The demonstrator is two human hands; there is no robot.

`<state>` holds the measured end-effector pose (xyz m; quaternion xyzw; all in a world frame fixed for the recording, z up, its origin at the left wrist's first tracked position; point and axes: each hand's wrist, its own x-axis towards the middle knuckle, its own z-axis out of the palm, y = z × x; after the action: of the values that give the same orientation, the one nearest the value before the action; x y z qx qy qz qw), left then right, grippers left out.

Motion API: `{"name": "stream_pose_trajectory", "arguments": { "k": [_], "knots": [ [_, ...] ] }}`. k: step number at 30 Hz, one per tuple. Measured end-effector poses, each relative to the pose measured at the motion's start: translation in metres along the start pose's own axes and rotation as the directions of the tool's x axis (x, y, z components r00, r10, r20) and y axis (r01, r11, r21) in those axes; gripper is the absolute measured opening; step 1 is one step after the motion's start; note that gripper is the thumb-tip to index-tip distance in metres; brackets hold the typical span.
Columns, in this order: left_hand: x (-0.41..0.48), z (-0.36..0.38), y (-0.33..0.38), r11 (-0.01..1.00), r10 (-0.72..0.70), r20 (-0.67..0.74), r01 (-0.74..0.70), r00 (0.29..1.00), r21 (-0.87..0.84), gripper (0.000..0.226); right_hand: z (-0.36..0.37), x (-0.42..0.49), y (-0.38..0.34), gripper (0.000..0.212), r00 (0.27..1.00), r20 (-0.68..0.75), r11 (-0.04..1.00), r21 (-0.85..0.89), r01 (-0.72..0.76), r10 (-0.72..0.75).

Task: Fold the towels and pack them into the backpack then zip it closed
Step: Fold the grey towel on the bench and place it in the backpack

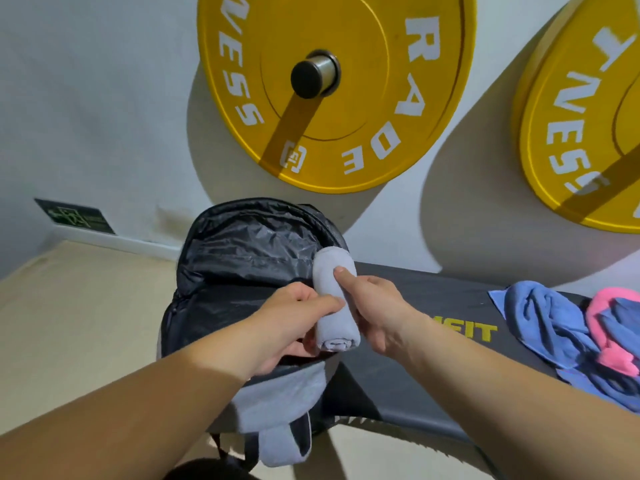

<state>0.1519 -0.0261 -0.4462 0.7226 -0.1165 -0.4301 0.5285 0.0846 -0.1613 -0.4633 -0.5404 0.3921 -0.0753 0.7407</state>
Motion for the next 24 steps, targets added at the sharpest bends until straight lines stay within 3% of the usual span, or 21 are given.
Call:
{"name": "stream_pose_trajectory", "arguments": {
  "k": [3,6,8,10,13,15,19,22,24],
  "knots": [
    [0.002,-0.018,-0.020,1.000,-0.001,-0.127,0.001,0.992,-0.001,0.041,0.030,0.005,0.018,0.042,0.999,-0.017,0.999,0.019,-0.028,0.029],
    [0.015,-0.044,-0.040,0.995,0.021,-0.298,0.008,0.954,0.097,0.037,0.040,0.011,0.029,0.020,0.991,-0.004,0.963,-0.237,0.128,-0.133],
    [0.026,-0.062,-0.053,0.990,0.038,-0.423,0.023,0.905,0.139,0.038,0.032,0.021,0.031,0.012,0.941,0.026,0.765,-0.575,0.290,-0.337],
    [0.036,-0.074,-0.061,0.981,0.045,-0.478,0.051,0.877,0.186,0.036,0.020,0.032,0.035,0.020,0.905,0.164,0.500,-0.788,0.360,-0.393],
    [0.052,-0.074,-0.067,0.960,0.066,-0.426,0.059,0.902,0.274,0.042,0.007,0.041,0.053,0.031,0.866,0.397,0.256,-0.842,0.475,-0.303],
    [0.061,-0.062,-0.069,0.952,0.099,-0.391,0.028,0.915,0.305,0.040,0.000,0.046,0.063,0.033,0.838,0.476,0.143,-0.840,0.523,-0.268],
    [0.070,-0.027,-0.074,0.944,0.132,-0.263,-0.040,0.956,0.327,0.030,-0.011,0.053,0.065,0.034,0.854,0.414,0.228,-0.841,0.491,-0.314],
    [0.078,-0.017,-0.077,0.935,0.127,-0.263,-0.026,0.956,0.354,0.021,-0.021,0.061,0.064,0.032,0.872,0.361,0.316,-0.828,0.463,-0.331],
    [0.083,-0.020,-0.078,0.864,0.189,-0.268,-0.030,0.945,0.503,0.015,-0.026,0.066,0.066,0.035,0.882,0.366,0.339,-0.823,0.456,-0.297]
  ]
}}
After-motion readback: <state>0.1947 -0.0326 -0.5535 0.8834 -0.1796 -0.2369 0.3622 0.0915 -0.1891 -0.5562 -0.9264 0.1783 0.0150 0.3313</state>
